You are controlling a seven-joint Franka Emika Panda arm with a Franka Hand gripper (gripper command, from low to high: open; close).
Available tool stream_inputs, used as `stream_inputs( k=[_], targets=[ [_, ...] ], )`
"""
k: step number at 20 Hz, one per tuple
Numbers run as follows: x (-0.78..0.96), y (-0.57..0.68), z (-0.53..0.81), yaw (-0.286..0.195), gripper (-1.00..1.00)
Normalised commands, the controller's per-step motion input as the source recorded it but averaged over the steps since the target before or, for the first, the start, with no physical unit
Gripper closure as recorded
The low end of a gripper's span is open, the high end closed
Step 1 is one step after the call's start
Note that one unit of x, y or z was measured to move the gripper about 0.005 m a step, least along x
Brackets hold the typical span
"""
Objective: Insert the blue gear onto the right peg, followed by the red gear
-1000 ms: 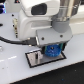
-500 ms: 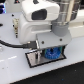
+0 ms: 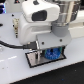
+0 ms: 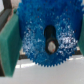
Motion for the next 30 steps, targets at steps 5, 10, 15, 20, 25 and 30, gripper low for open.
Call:
stream_inputs(
  k=[5, 10, 15, 20, 25, 30],
  targets=[
    [0.04, 0.07, -0.01, 0.000, 1.00],
    [0.03, 0.09, 0.06, 0.000, -1.00],
    [-0.09, 0.11, 0.42, 0.000, -1.00],
    [-0.34, 0.11, 0.37, 0.000, -1.00],
    [-0.51, 0.26, 0.26, 0.000, -1.00],
    [-0.65, 0.22, 0.12, 0.000, -1.00]
  ],
)
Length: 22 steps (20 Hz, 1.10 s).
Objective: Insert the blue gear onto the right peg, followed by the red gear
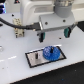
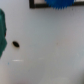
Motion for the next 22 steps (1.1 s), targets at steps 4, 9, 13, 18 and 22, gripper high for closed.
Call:
stream_inputs(
  k=[4, 9, 13, 18, 22],
  targets=[
    [-0.80, 0.11, 0.01, 0.000, -1.00],
    [-0.76, 0.25, 0.00, 0.000, -1.00],
    [-0.64, 0.35, -0.02, 0.000, -1.00],
    [-0.50, 0.40, -0.05, 0.000, -1.00],
    [-0.42, 0.44, -0.08, 0.000, -1.00]
  ],
)
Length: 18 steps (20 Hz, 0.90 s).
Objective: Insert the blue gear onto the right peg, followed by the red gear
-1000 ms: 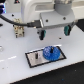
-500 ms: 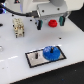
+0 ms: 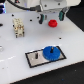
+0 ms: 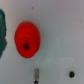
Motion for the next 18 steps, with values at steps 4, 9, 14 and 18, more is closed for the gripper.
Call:
stream_inputs(
  k=[4, 9, 14, 18],
  targets=[
    [-0.45, 0.34, -0.18, 0.000, -1.00],
    [-0.40, 0.25, -0.31, 0.000, -1.00],
    [-0.34, 0.12, -0.38, 0.000, -1.00],
    [-0.35, 0.05, -0.40, 0.000, -1.00]
  ],
)
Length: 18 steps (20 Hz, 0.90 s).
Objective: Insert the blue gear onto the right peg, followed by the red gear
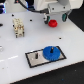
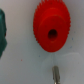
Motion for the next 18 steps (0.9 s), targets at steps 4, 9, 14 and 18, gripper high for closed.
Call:
stream_inputs(
  k=[4, 9, 14, 18],
  targets=[
    [-0.37, 0.00, -0.38, 0.000, -1.00],
    [-0.37, -0.11, -0.26, 0.000, 1.00],
    [-0.36, -0.11, -0.14, 0.000, 1.00],
    [-0.36, -0.06, -0.10, 0.000, 1.00]
  ],
)
